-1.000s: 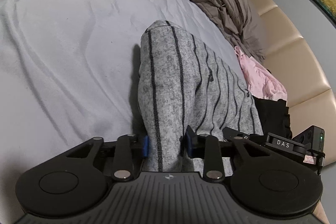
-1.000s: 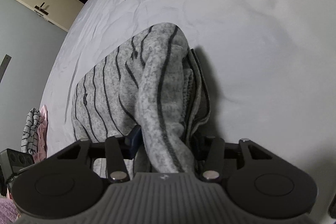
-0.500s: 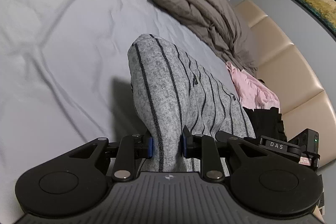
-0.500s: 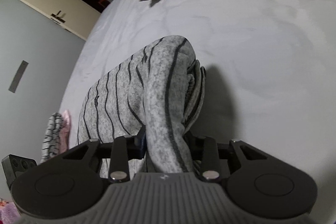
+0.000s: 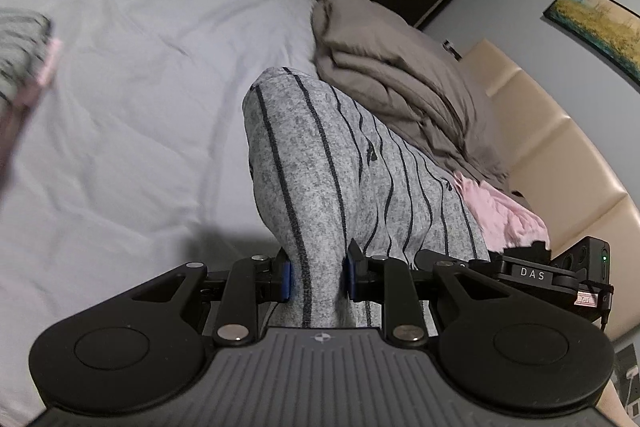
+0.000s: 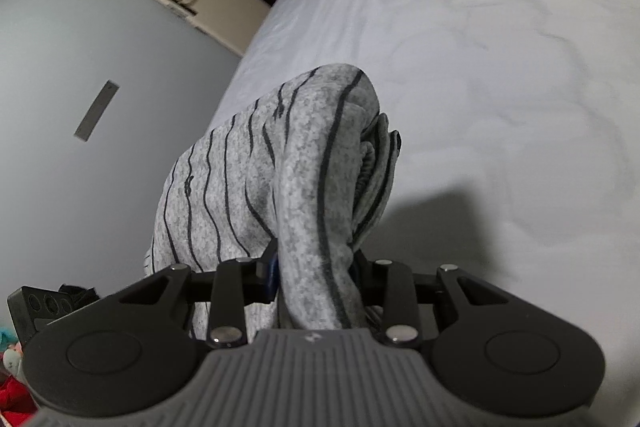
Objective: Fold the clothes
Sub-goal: 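Lift the folded garment with both grippers and carry it to the clothes stack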
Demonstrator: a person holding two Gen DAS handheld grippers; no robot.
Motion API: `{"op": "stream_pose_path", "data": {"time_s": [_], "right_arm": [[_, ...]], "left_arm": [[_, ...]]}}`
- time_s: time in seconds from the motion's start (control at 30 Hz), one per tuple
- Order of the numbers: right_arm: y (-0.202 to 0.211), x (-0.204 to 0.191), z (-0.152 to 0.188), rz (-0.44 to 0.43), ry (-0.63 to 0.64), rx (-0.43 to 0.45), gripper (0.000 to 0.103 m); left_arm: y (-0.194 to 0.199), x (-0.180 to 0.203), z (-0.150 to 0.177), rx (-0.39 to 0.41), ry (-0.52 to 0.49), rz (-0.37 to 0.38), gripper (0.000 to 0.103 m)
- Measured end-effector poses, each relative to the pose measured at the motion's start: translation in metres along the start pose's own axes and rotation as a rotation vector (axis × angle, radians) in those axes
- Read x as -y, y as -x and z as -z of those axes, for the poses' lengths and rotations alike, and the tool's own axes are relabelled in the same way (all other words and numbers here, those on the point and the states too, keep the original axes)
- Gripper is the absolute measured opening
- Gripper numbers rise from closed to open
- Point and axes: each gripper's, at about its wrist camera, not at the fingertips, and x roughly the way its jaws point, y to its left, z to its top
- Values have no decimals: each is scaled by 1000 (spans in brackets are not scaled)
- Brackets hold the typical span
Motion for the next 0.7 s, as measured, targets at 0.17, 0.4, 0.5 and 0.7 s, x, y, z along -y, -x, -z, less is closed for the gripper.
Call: {"op": "stream_pose_path", "data": {"time_s": [0.17,0.4,0.5,0.7], "right_arm": [[-26,-39,-1,-42,38,-26,36],[-59,-82,-1,-72,76,-54,36],[-77,-98,-2,-87,80,-72,36],[-121,-139,-1,-136,105,-113,36]], "left_arm": [[35,-19,-17,41,-3,-35,22],[67,-48,-35,73,10,-59,22],[84,-64,-45,79,3,-71,22],[116,-104,-67,104,36,-105,22]]}}
